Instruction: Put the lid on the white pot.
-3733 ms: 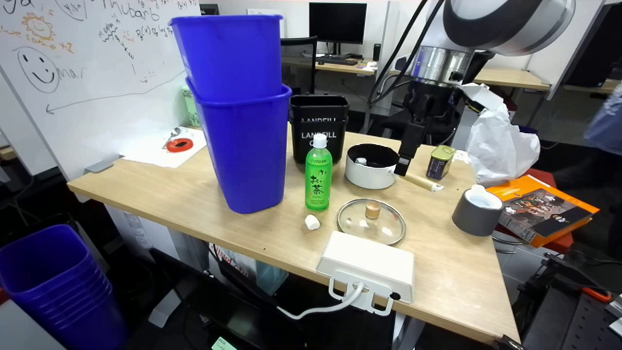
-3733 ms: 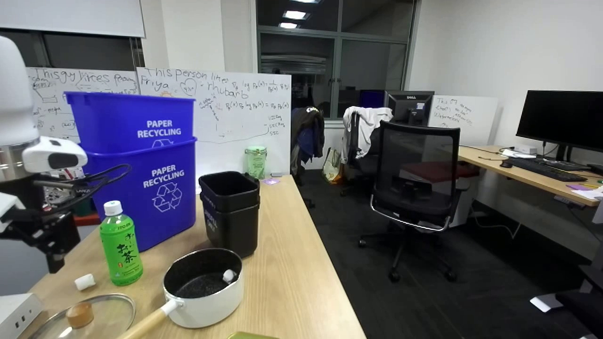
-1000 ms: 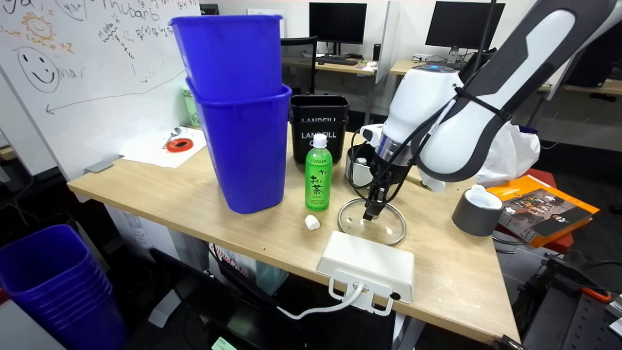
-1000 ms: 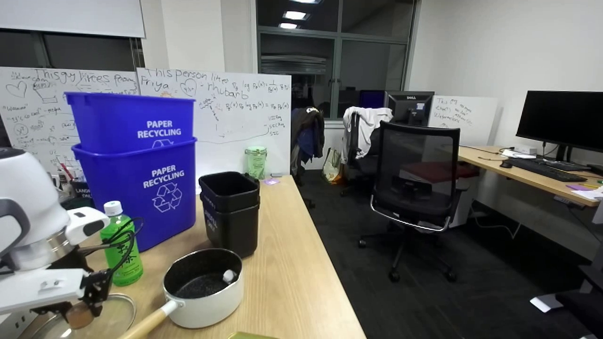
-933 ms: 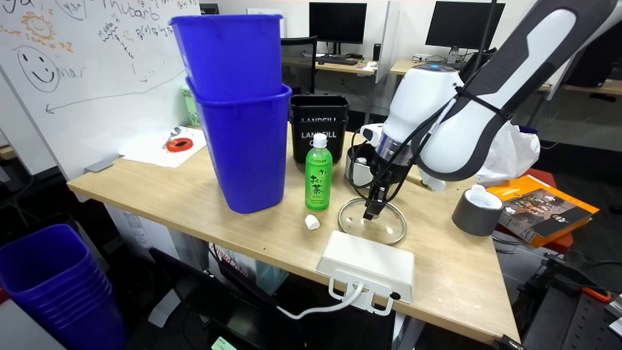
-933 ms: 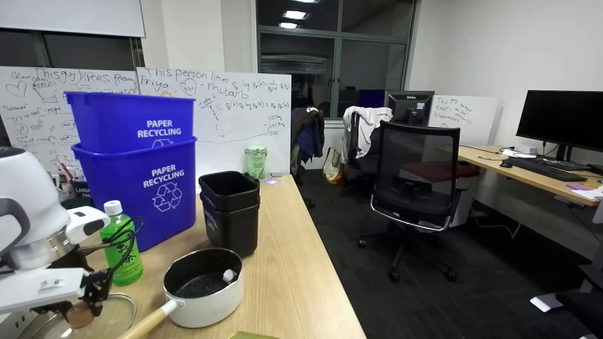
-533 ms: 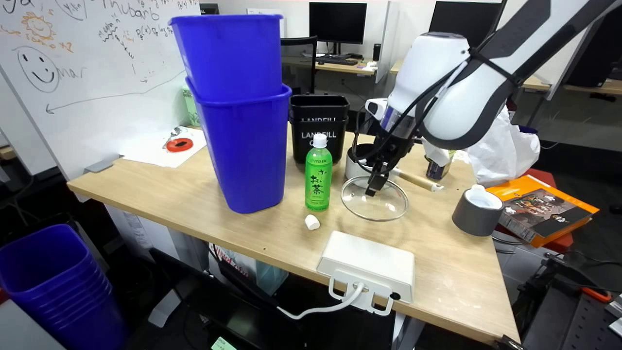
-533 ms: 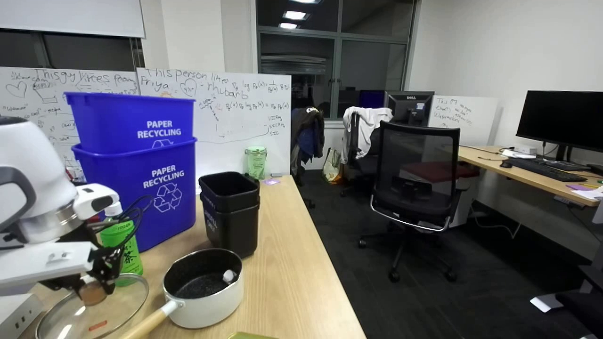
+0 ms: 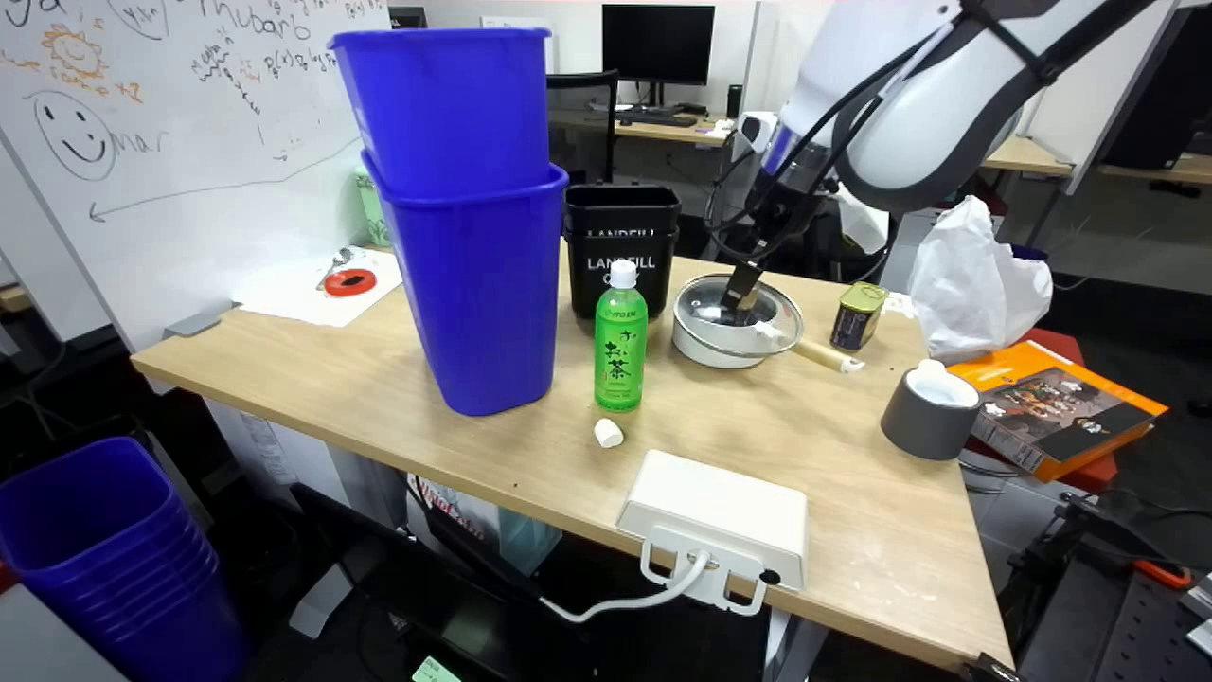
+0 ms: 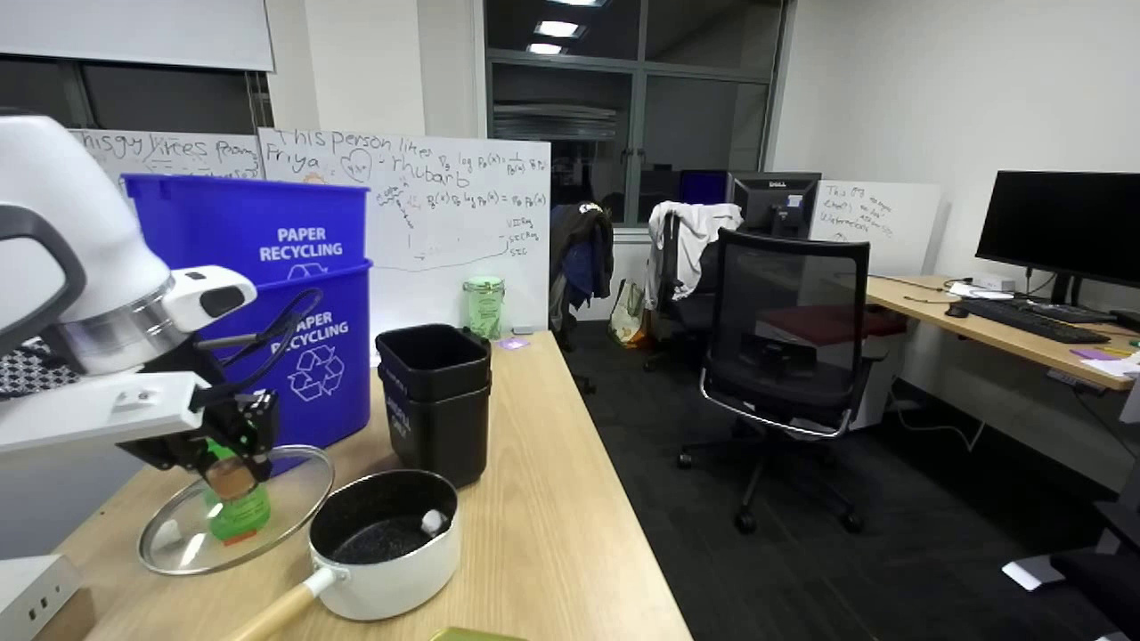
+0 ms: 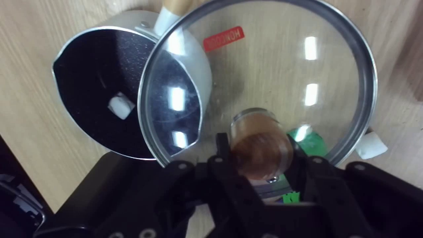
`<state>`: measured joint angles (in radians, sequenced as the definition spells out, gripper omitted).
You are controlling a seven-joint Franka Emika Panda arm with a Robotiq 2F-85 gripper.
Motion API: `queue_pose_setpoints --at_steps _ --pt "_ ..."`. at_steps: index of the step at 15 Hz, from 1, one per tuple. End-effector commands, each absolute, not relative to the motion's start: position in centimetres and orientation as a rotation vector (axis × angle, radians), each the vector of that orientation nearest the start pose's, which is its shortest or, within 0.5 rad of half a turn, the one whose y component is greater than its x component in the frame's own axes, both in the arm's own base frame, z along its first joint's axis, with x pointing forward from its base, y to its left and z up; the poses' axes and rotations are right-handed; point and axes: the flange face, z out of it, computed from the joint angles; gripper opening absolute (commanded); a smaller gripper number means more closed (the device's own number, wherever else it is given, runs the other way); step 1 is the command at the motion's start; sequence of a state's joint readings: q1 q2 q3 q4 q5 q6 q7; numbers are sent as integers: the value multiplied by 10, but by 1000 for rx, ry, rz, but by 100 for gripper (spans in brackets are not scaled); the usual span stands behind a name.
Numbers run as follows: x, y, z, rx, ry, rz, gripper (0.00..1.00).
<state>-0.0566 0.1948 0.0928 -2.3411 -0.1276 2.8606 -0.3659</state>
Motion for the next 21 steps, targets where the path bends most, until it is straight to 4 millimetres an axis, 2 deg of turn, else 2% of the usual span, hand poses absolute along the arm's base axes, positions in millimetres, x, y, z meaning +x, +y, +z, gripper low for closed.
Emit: queue_pose_setpoints --at_steps 1,4,5,8,15,16,21 --pt "553 14 281 -3134 -771 -575 16" --pt "562 13 271 -3141 -720 -615 16" --pt "553 10 273 -3139 -738 -566 41" --pt "559 14 267 -3134 -724 -580 41" --pt "560 13 268 -3136 -720 -584 41" --pt "560 13 268 -3136 -720 -584 16" --pt "586 -22 258 -3178 -607 -591 16"
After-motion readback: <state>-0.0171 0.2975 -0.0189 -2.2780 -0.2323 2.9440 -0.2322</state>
